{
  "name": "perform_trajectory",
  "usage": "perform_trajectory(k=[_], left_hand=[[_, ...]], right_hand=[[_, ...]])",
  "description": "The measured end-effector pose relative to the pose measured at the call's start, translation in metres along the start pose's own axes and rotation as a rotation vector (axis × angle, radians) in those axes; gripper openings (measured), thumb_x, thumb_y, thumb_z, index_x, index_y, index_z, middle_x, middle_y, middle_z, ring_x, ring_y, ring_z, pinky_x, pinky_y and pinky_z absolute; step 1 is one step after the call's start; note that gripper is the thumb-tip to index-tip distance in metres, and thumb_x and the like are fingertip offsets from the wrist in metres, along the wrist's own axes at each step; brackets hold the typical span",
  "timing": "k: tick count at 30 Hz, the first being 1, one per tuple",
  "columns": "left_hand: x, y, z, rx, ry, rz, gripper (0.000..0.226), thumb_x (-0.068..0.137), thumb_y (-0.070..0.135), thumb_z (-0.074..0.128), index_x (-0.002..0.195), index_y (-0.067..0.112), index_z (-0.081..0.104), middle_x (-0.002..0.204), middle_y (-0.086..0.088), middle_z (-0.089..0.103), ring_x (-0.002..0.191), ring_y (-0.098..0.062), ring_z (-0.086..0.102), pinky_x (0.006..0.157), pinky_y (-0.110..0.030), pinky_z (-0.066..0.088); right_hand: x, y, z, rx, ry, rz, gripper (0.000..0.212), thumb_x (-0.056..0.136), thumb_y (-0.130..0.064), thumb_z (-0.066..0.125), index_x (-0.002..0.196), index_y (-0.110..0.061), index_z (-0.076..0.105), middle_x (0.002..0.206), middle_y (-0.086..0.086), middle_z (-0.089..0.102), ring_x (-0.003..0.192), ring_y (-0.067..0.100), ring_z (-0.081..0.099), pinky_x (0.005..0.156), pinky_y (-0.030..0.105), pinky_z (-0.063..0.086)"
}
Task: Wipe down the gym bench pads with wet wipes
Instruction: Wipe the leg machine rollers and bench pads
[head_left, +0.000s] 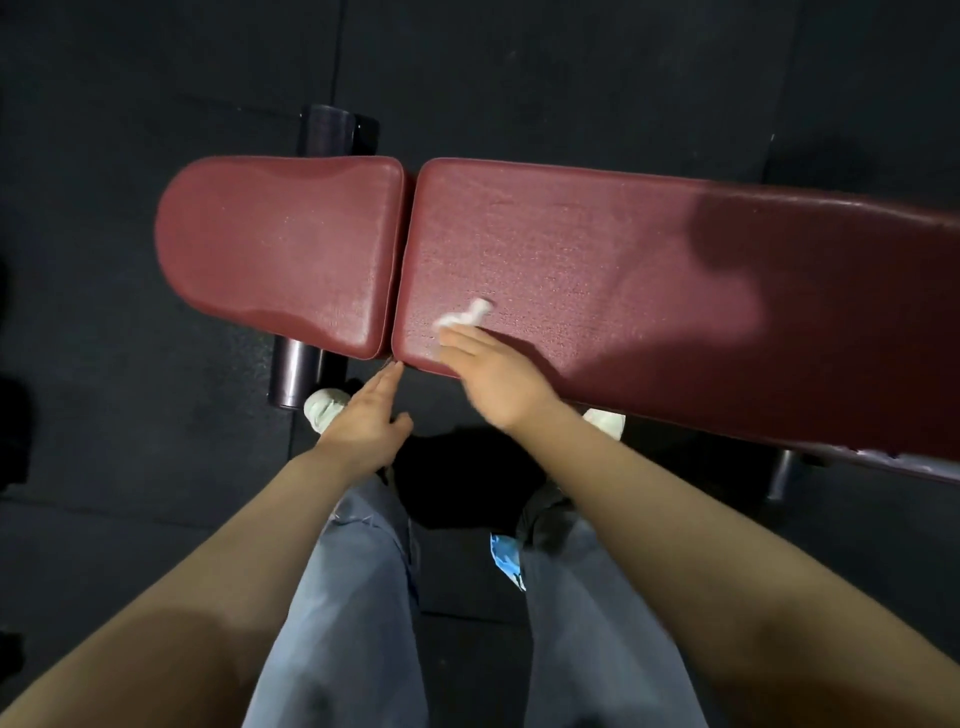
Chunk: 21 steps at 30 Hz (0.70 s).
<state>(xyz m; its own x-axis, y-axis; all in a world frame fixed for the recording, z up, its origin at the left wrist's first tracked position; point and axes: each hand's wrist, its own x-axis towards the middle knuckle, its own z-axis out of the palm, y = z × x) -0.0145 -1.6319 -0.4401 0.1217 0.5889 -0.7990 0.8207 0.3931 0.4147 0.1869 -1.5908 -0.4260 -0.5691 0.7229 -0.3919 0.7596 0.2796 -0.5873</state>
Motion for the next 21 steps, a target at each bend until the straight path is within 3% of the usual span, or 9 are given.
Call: perform_trajectory(k=[3,5,8,11,15,17,18,20,21], left_hand=[[0.002,-0.006,-0.001,-0.089,0.059,-0.032,0.072,0.091,0.013,0.053,0.156,0.022,0.024,0.15,-0.015,0.043,0.131,-0.033,0.048,0.108,-0.041,0.041],[0.003,-0.009,-0.003,-0.072,0.083,-0.04,0.071,0.091,0.013,0.053,0.156,0.021,0.024,0.155,-0.008,0.037,0.139,-0.025,0.041,0.112,-0.036,0.035],[0.005,-0.009,-0.002,-0.022,0.061,-0.021,0.073,0.092,0.014,0.053,0.157,0.02,0.022,0.16,-0.002,0.03,0.141,-0.022,0.038,0.117,-0.035,0.03],[0.007,-0.006,0.001,-0.045,0.068,-0.015,0.073,0.092,0.014,0.054,0.157,0.02,0.022,0.161,-0.002,0.029,0.144,-0.021,0.034,0.118,-0.033,0.026],[0.005,-0.009,0.004,-0.145,0.069,-0.025,0.073,0.092,0.009,0.053,0.157,0.022,0.023,0.16,0.0,0.029,0.134,-0.027,0.047,0.115,-0.038,0.034],[0.005,-0.011,0.002,-0.186,0.075,-0.035,0.074,0.091,0.006,0.052,0.157,0.024,0.023,0.156,-0.005,0.036,0.121,-0.021,0.058,0.107,-0.036,0.044],[0.005,-0.013,0.0,-0.201,0.079,-0.042,0.075,0.09,0.004,0.052,0.157,0.025,0.023,0.151,-0.011,0.043,0.104,-0.01,0.065,0.095,-0.031,0.05],[0.006,-0.015,-0.003,-0.221,0.088,-0.055,0.078,0.089,0.004,0.053,0.157,0.028,0.022,0.14,-0.021,0.051,0.074,0.001,0.063,0.076,-0.019,0.047],[0.007,-0.016,-0.003,-0.221,0.087,-0.057,0.08,0.088,0.005,0.053,0.157,0.029,0.021,0.141,-0.021,0.051,0.077,0.001,0.063,0.075,-0.016,0.045]], right_hand=[[0.051,-0.022,0.014,-0.07,-0.109,-0.071,0.04,0.095,-0.002,0.044,0.134,-0.005,0.055,0.15,0.008,0.043,0.143,0.021,0.031,0.115,0.022,0.012],[0.036,-0.007,0.007,-0.084,-0.154,-0.136,0.041,0.099,-0.009,0.041,0.138,-0.009,0.052,0.153,0.005,0.038,0.145,0.019,0.027,0.119,0.028,0.017],[-0.04,0.039,-0.021,-0.039,-0.119,-0.119,0.037,0.098,-0.007,0.046,0.133,-0.007,0.057,0.148,0.007,0.046,0.14,0.023,0.037,0.117,0.032,0.027],[-0.139,0.078,-0.05,-0.087,0.049,0.026,0.049,0.083,0.006,0.044,0.126,-0.005,0.063,0.141,0.007,0.053,0.133,0.025,0.046,0.107,0.039,0.044],[-0.176,0.082,-0.047,-0.115,0.06,0.118,0.073,0.058,0.029,0.061,0.123,-0.005,0.065,0.14,0.008,0.054,0.13,0.026,0.049,0.097,0.042,0.052],[-0.142,0.066,-0.032,-0.091,0.028,-0.023,0.064,0.064,0.024,0.067,0.122,-0.003,0.065,0.139,0.011,0.055,0.129,0.029,0.05,0.102,0.042,0.046],[-0.116,0.056,-0.023,-0.084,0.023,-0.129,0.051,0.074,0.017,0.065,0.122,-0.002,0.065,0.138,0.013,0.055,0.129,0.03,0.05,0.104,0.041,0.045],[-0.054,0.029,-0.002,-0.117,0.042,-0.32,0.031,0.088,0.004,0.051,0.114,0.002,0.068,0.131,0.017,0.06,0.124,0.031,0.055,0.103,0.04,0.046],[-0.022,0.014,0.009,-0.128,0.052,-0.389,0.03,0.089,0.0,0.047,0.11,0.004,0.069,0.126,0.019,0.063,0.121,0.032,0.058,0.102,0.04,0.047]])
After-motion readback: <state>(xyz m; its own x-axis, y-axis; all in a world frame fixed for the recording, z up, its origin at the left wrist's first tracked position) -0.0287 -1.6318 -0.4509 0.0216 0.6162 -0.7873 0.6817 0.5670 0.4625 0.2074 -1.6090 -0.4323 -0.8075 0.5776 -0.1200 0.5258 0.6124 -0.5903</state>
